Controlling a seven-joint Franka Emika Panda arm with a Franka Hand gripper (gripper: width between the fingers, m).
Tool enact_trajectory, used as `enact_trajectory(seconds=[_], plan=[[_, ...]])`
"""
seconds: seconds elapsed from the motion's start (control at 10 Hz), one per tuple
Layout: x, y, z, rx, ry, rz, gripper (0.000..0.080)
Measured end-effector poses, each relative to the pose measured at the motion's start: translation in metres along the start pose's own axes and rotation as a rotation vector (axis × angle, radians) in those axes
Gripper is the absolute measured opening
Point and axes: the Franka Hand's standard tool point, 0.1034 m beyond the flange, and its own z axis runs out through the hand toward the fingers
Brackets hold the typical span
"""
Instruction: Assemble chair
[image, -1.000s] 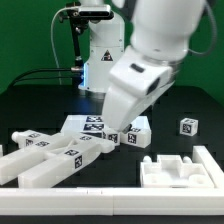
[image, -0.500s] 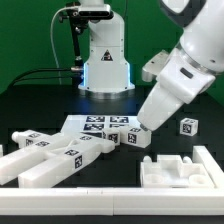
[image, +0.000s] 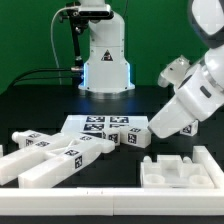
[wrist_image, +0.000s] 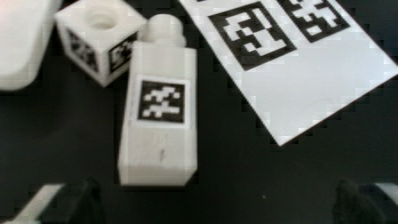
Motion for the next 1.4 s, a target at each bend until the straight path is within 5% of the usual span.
enact_trajectory(seconds=[0.4,0.7,0.9,1.4], plan=[[0.002,0.003,0.001,-0.001,0.003,-0.002,0.0648],[-0.004,0.020,0.010,-0.032,0.079,0.171,0.0648],[-0.010,0.031,0.019,0.000,0.104,0.137,0.0648],[-0.001,0.028,0.019,0.004,0.096,0.209,0.0648]])
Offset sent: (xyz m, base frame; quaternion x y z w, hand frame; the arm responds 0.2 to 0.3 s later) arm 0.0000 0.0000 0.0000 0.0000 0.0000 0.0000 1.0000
